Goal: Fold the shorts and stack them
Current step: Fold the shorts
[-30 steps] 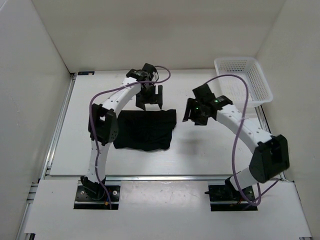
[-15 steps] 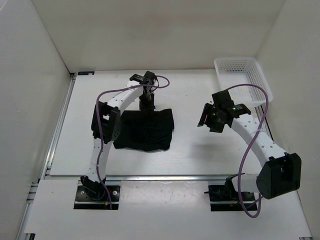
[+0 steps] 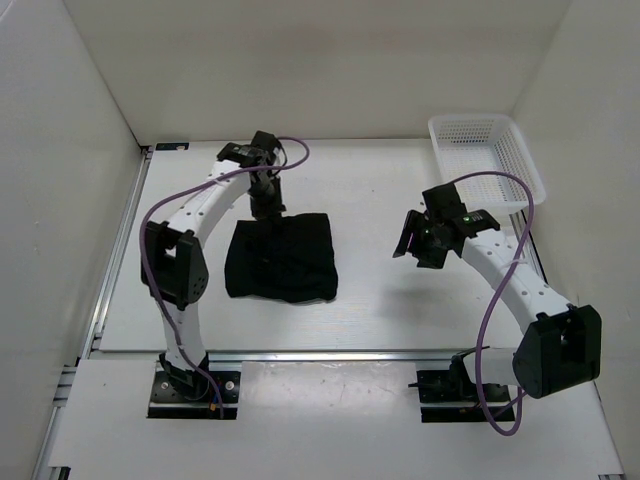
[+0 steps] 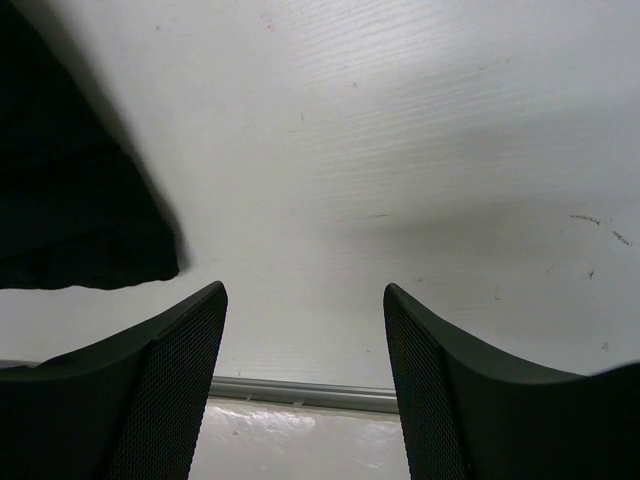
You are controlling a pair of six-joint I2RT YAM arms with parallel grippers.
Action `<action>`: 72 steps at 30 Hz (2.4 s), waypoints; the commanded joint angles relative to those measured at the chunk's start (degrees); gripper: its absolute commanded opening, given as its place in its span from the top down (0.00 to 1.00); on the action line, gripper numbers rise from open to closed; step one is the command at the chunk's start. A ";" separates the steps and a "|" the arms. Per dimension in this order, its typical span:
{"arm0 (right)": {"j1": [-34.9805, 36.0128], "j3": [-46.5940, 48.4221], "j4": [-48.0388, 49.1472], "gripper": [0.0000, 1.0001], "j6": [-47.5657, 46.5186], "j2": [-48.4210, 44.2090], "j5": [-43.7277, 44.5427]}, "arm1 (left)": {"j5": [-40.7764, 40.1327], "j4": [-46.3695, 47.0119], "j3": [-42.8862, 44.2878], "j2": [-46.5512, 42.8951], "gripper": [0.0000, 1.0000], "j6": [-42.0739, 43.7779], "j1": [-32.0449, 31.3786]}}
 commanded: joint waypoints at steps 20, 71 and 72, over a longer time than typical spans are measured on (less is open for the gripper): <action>-0.15 -3.35 0.06 0.30 -1.05 -4.12 -1.62 | -3.32 6.66 -20.32 -11.32 0.01 2.71 19.68; -0.15 -3.89 1.12 0.24 -2.64 -2.44 -3.90 | -24.28 -1.25 0.66 6.04 0.80 6.78 26.26; -0.15 -4.50 1.12 0.24 -2.64 -3.06 -3.90 | -26.13 -1.95 1.28 7.64 0.51 4.50 27.49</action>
